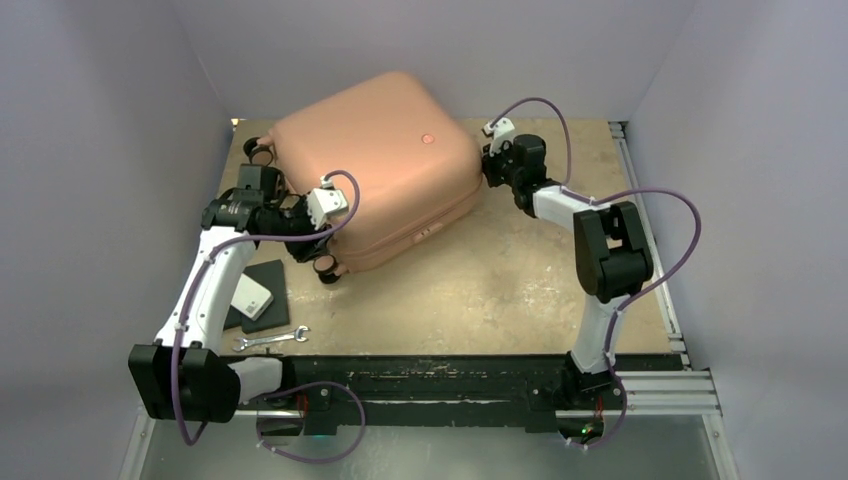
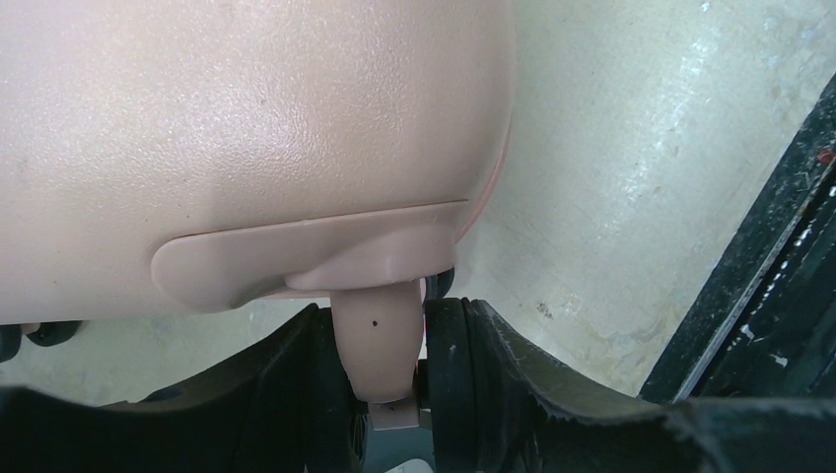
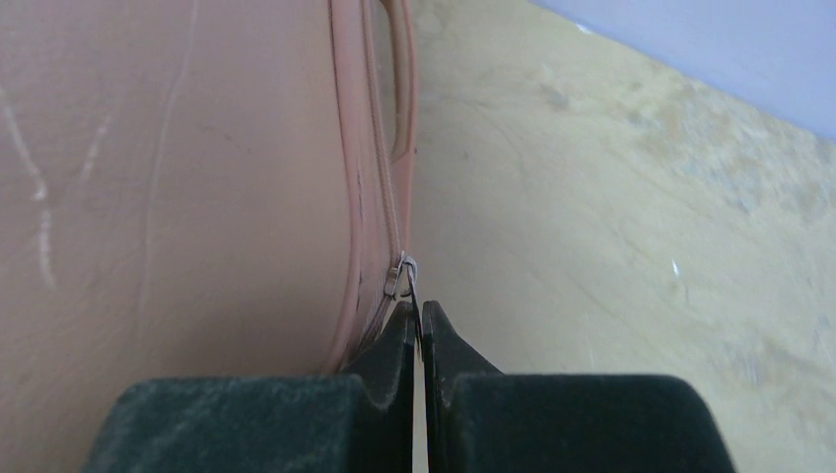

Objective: Pack the luggage
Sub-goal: Zip the luggage at the center of the board.

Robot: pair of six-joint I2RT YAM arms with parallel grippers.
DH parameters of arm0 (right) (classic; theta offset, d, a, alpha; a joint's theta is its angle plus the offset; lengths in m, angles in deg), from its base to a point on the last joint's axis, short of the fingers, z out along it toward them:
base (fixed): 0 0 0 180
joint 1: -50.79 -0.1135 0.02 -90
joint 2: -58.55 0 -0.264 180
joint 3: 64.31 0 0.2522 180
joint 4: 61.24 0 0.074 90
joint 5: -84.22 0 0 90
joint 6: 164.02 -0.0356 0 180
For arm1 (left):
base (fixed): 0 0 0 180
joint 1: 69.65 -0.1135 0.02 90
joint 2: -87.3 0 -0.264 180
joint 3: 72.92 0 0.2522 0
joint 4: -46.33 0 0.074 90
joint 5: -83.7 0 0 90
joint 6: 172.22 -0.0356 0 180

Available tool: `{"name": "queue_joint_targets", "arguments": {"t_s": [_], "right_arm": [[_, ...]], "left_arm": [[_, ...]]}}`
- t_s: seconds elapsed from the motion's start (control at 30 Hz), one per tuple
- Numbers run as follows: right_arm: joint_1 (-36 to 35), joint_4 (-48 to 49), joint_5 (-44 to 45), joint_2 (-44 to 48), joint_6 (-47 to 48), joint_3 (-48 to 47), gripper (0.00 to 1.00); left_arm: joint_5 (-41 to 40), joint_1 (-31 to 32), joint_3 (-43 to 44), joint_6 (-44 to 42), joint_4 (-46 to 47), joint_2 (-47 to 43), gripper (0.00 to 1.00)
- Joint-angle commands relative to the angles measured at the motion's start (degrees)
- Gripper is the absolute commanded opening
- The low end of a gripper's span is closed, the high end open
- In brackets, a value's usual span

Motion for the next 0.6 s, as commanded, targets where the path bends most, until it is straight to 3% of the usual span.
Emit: {"name": "queue_joint_targets", "arguments": {"t_s": [0.0,0.23,0.57], "right_arm": [[5.6,8.7,-5.4,-3.1,7.3,-6.0,0.0],[6.8,17.8,-25.2,-2.2,5.3,-4.2,0.0],[6.7,15.1,-20.1,-1.7,-2.5,-5.6,0.0]], "left_arm": [[-6.3,-1.9,-2.5,-7.6,-13.5,-3.8,0.0],[-8.8,-2.0,-5.7,-9.9,-13.5,-6.2,0.0],[-6.7,-2.2,-6.8,-14.7,-18.7,-9.2,0.0]]}}
